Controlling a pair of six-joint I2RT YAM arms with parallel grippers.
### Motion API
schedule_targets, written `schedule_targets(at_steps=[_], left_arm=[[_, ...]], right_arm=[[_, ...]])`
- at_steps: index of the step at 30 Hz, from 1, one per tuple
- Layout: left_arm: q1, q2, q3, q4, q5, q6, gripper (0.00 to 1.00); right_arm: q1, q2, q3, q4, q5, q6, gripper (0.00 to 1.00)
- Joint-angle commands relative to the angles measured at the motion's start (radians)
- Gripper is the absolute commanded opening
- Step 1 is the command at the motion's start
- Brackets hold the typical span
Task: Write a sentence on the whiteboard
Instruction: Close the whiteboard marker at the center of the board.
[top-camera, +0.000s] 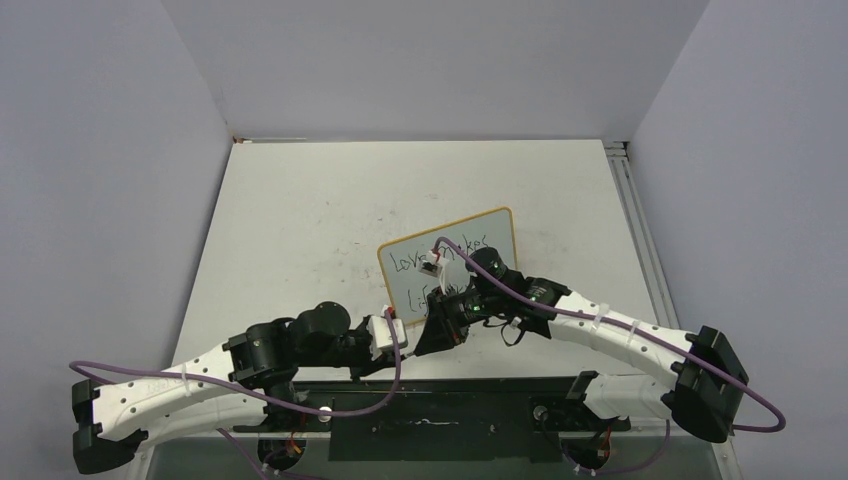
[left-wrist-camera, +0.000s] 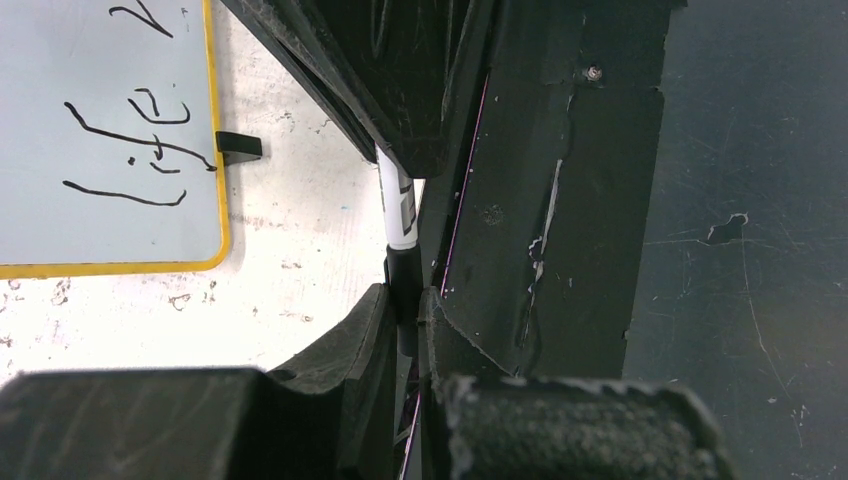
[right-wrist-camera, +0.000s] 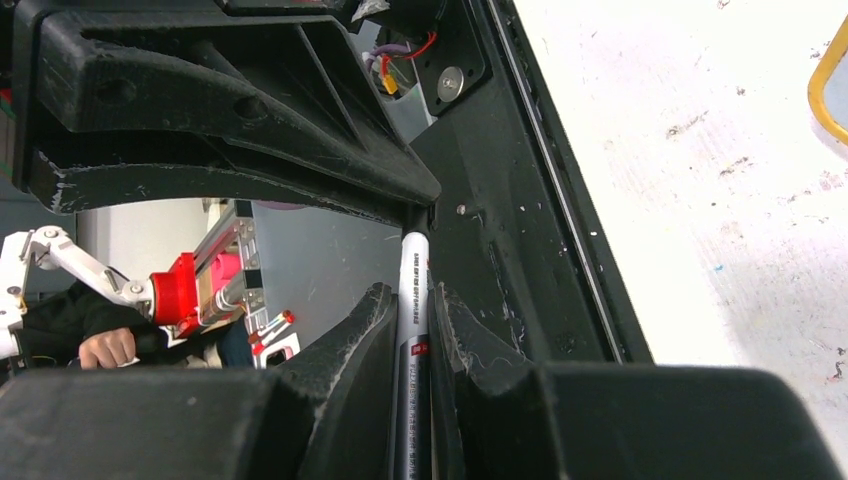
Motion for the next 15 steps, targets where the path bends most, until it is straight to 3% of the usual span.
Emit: schedule_targets(at_steps=[1,15], left_arm=[[0.001,-0.015,0.037,0.23,-0.01,0.016,0.0],[0.001,0.014,0.042,0.301,0.035,0.017,0.0]], right_arm=[[0.036,-0.002,-0.022,0.129,-0.04,0.04,0.05],[0.046,-0.028,-0.057,0.185,-0.024,0.078,0.05]])
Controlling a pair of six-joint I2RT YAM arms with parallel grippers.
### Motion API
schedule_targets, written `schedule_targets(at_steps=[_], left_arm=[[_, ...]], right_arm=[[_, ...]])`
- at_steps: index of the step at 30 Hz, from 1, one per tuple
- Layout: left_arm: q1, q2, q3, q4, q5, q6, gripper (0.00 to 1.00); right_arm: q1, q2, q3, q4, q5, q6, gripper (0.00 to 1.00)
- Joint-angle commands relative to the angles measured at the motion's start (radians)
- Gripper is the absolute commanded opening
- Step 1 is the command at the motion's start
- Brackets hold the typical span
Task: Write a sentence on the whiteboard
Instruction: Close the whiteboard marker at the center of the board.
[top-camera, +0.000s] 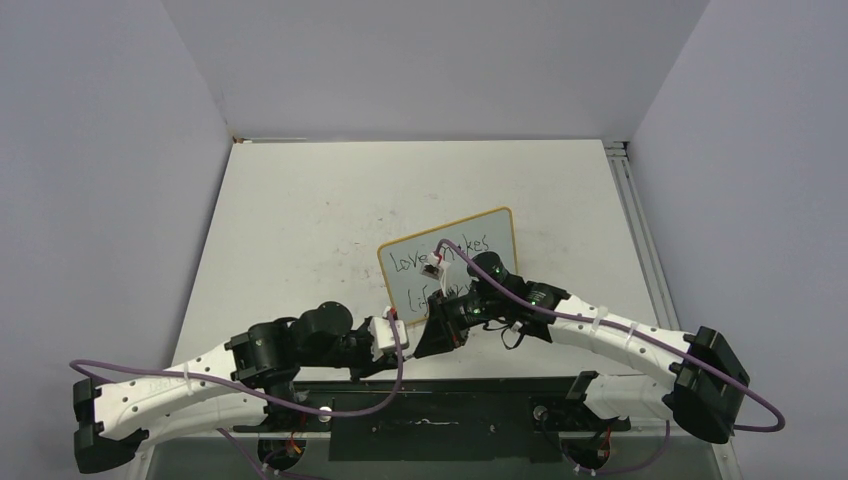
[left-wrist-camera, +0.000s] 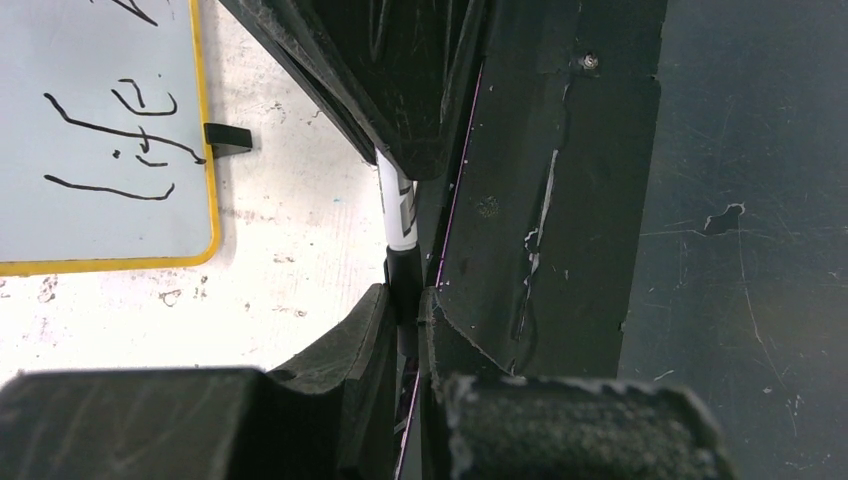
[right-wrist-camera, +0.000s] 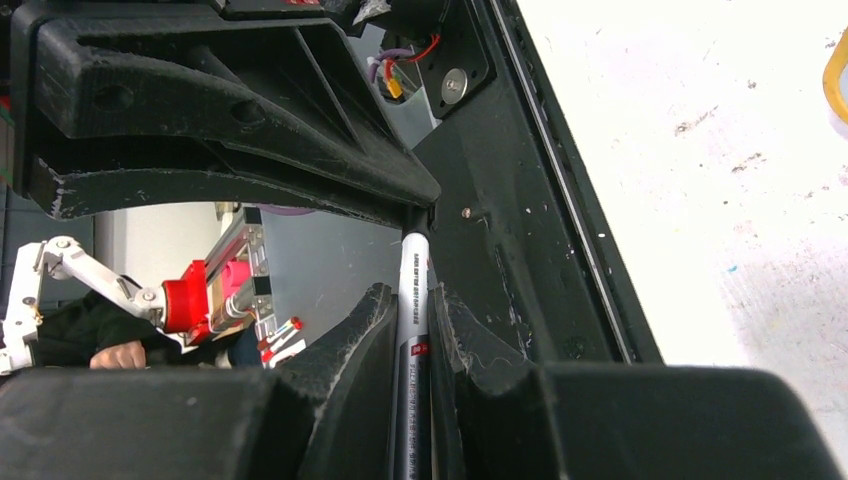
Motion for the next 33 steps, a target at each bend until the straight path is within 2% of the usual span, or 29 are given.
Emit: schedule_targets(at_steps=[1,9,17,20,26,29,33], left_arm=[[0.001,0.013,0.042,0.311,0.027,0.016,0.0],[0.001,0.021,0.079,0.165,-0.041,0.025,0.0],[0.001,-0.013,0.128,0.064,-0.137,0.033,0.27],[0.001,-0.002,0.161,0.047,-0.164,0.044,0.42],[0.002,0.005,0.203,0.028,-0.196,0.026,0.66],[0.004,-0.012,0.21,0.054,-0.281,-0.066,0.75],[0.021,-0.018,0.224,0.124,-0.367,-0.302,0.78]], right_arm=[[0.041,-0.02,-0.007,0.106,-0.026,0.024,0.05],[0.039,-0.071,0.039,-0.051,0.061,-0.055,0.05],[0.032,-0.146,0.013,-0.086,0.123,-0.068,0.05],[0.028,-0.181,-0.02,-0.054,0.154,-0.045,0.05],[0.021,-0.273,-0.098,0.044,0.233,0.016,0.05],[0.016,-0.349,-0.135,0.108,0.309,0.043,0.05],[0.013,-0.468,-0.198,0.248,0.438,0.091,0.05]])
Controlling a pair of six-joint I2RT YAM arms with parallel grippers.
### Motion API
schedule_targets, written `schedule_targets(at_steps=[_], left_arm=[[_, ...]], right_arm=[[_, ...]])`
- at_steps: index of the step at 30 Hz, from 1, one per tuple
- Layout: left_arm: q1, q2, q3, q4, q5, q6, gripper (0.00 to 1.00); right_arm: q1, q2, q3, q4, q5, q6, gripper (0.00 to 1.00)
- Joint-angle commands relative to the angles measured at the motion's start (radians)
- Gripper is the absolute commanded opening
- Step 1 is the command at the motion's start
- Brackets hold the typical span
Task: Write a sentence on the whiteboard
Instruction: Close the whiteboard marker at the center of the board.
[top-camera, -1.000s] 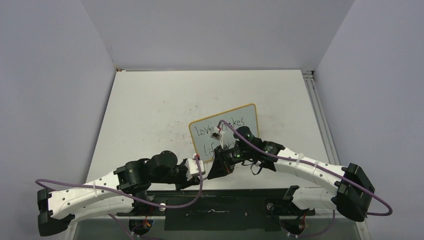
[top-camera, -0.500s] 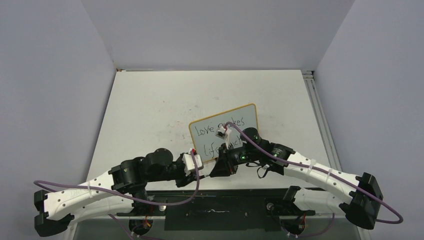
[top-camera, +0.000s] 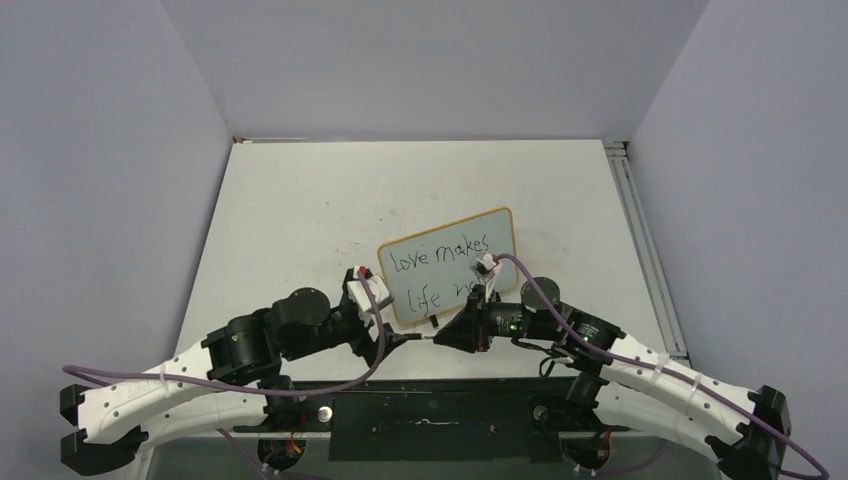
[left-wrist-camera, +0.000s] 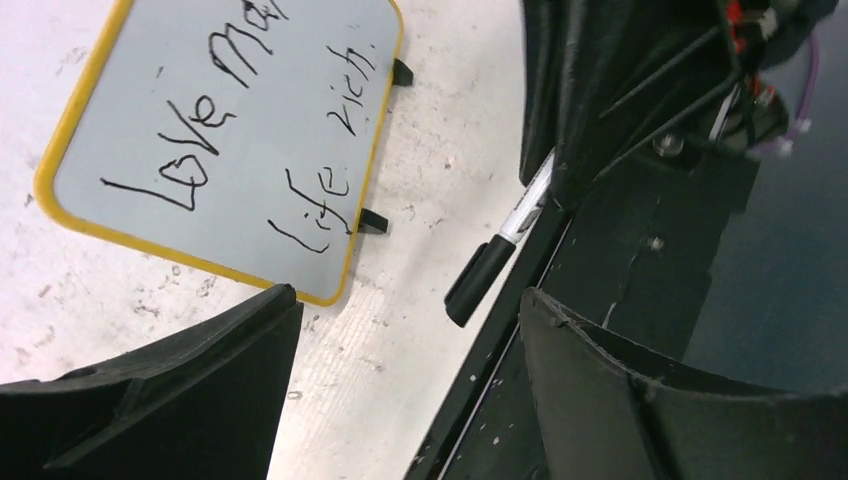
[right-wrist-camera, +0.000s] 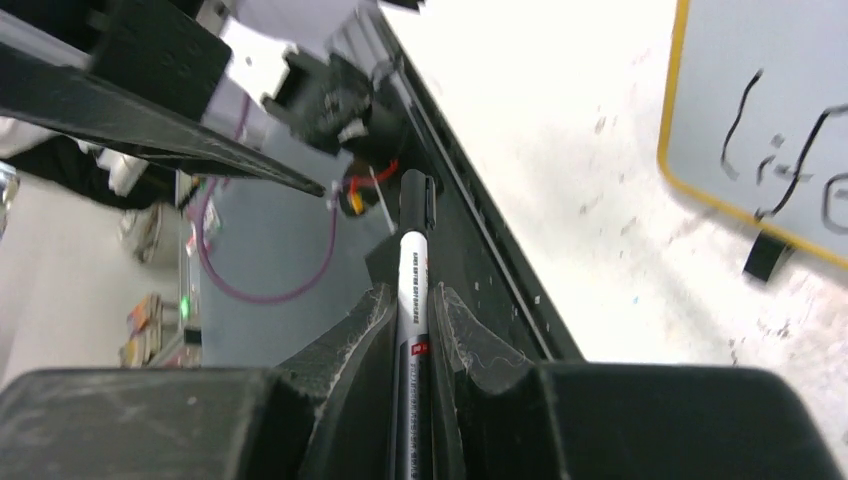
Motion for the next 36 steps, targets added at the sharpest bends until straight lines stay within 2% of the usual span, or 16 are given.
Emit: schedule_targets(at_steps=[1,5,8,11,18,23,25,28,31,36], left_arm=[[0.021,-0.017,0.066,0.124,-0.135,-0.291,0.78],[0.043,-0.053,0.033,0.243,-0.163,-0.506,0.79],[0.058,-0.104,-0.017,0.359,-0.182,-0.608,0.82],[0.074,-0.137,-0.042,0.433,-0.177,-0.671,0.83],[0.115,-0.112,-0.033,0.439,-0.104,-0.767,0.84],[0.166,-0.093,-0.055,0.472,-0.026,-0.831,0.83],[0.19,-0.087,-0.074,0.503,0.021,-0.86,0.79],[0.222,-0.073,-0.09,0.563,0.076,-0.903,0.66],[0.244,-0.069,-0.108,0.596,0.116,-0.932,0.62],[0.26,-0.076,-0.136,0.644,0.138,-0.965,0.48]], right_arm=[[-0.006,-0.135,-0.053,0.239,0.172,0.061,0.05],[-0.004,-0.219,-0.094,0.342,0.221,0.058,0.05],[-0.003,-0.226,-0.093,0.386,0.222,0.04,0.05],[-0.003,-0.217,-0.091,0.447,0.209,0.026,0.05],[0.001,-0.164,-0.079,0.568,0.159,0.002,0.05],[0.002,-0.148,-0.053,0.581,0.148,-0.035,0.05],[0.001,-0.145,-0.045,0.582,0.148,-0.05,0.05],[0.002,-0.134,-0.035,0.578,0.147,-0.07,0.05],[0.003,-0.122,-0.024,0.581,0.14,-0.085,0.05],[0.003,-0.115,-0.024,0.597,0.142,-0.088,0.05]])
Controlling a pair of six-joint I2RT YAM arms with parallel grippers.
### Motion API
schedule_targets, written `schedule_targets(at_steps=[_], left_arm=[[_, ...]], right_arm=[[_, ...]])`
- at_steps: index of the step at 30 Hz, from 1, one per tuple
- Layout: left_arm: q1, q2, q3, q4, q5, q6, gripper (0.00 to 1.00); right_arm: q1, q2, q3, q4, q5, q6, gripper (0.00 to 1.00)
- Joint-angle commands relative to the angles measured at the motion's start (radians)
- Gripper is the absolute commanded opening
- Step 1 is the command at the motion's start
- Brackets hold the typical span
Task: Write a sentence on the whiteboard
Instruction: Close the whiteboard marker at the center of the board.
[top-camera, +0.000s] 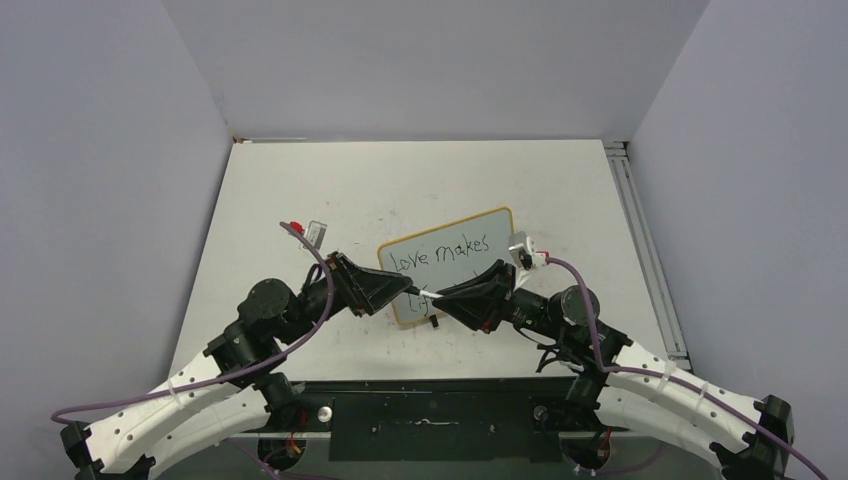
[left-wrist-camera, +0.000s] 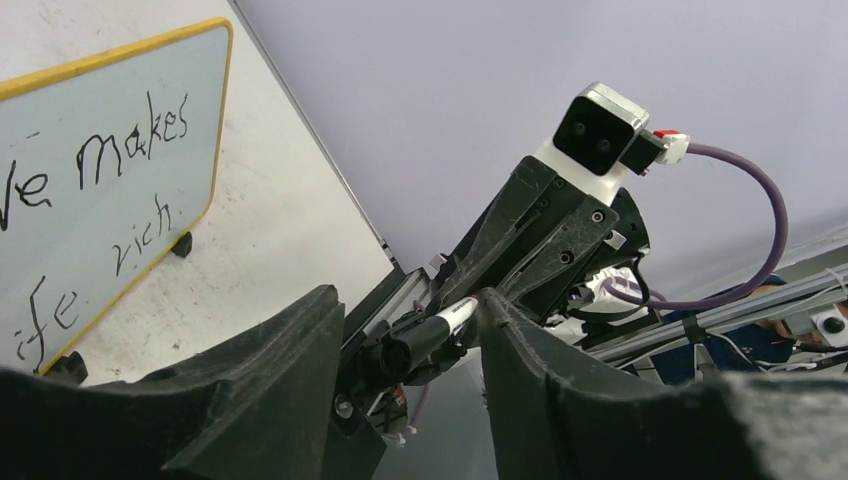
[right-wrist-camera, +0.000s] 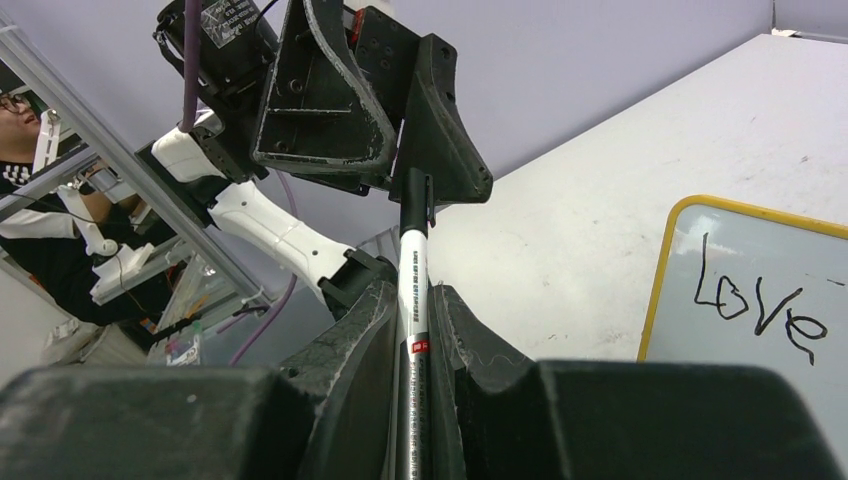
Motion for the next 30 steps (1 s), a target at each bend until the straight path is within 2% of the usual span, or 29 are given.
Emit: schedule_targets(at_steps=[1,5,8,12,16,30], left_arm=[[0.015,-0.012,-0.01,0.113,0.053,-0.051,0.47],[0.018,-0.016,-0.022,0.126,0.057,-0.066,0.41],[0.017,-0.015,-0.029,0.136,0.059,-0.075,0.29],[0.02,-0.014,-0.036,0.146,0.059,-0.089,0.18],[0.02,-0.019,-0.045,0.158,0.064,-0.099,0.0],[0.02,0.0,-0.064,0.212,0.12,-0.112,0.0]], right_arm=[[0.004,0.0,0.039,0.088,-0.012,-0.027,0.05],[0.003,0.0,0.035,0.091,-0.005,-0.027,0.05],[0.003,0.004,0.034,0.099,-0.005,-0.027,0.05],[0.004,0.006,0.034,0.112,-0.004,-0.032,0.05],[0.003,0.004,0.031,0.126,0.012,-0.036,0.05],[0.005,0.047,-0.006,0.329,0.051,-0.06,0.05]])
